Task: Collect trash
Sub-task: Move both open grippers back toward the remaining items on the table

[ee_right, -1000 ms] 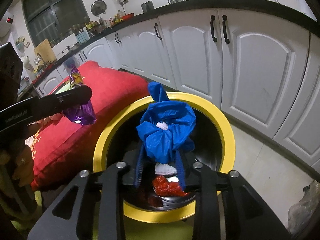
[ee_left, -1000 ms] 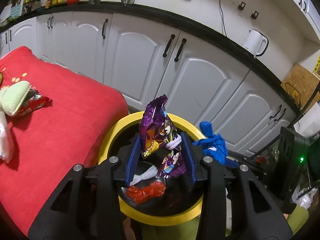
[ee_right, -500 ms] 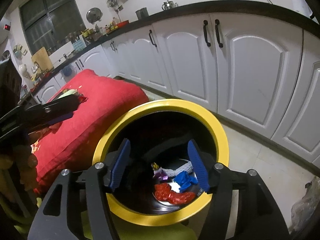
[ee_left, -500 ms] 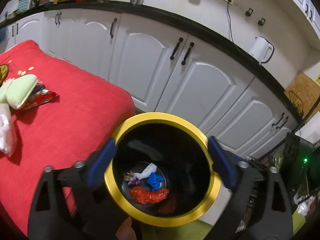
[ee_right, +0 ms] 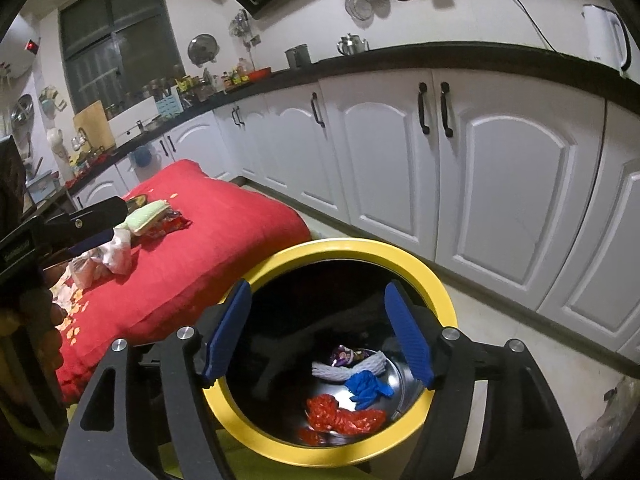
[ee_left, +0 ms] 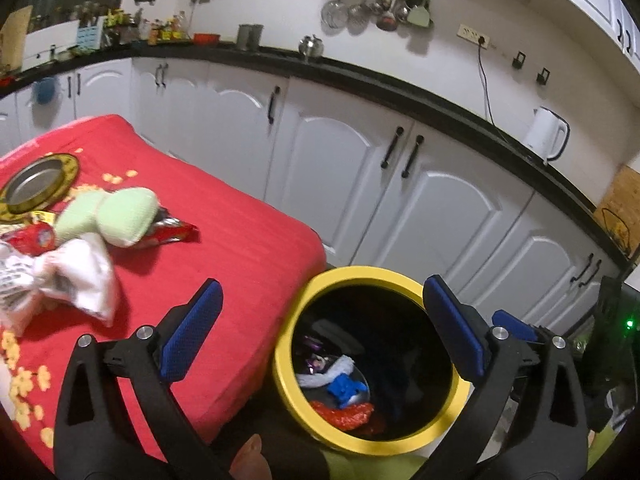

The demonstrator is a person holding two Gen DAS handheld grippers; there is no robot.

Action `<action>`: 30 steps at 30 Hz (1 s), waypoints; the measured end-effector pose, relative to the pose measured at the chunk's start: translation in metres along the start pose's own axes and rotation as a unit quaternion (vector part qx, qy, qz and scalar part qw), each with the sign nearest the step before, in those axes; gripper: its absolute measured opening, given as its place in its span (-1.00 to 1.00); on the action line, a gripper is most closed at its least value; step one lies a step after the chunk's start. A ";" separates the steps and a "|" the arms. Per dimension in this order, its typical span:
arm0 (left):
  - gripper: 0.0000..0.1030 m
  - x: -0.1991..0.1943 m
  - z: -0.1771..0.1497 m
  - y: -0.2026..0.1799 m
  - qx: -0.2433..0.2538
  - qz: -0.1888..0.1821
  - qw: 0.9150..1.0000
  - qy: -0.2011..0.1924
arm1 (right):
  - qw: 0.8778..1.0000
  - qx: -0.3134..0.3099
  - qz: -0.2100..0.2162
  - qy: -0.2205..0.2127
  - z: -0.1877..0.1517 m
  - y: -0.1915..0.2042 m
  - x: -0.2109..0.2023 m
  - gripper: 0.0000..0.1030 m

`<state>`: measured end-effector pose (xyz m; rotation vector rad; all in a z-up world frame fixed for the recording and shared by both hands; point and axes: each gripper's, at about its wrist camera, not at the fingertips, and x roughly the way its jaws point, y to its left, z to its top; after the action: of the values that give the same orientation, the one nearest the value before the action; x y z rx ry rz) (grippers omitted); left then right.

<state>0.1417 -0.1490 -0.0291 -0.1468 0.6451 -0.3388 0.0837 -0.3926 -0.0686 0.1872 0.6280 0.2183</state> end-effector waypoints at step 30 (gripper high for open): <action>0.79 -0.076 0.016 0.091 -0.065 0.080 0.991 -0.090 | 0.989 -0.100 0.111 0.005 0.017 0.122 0.009 0.44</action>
<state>0.1191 -0.0368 0.0047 -0.2467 0.4967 -0.1268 0.0832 -0.2748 -0.0312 0.0621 0.5914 0.4946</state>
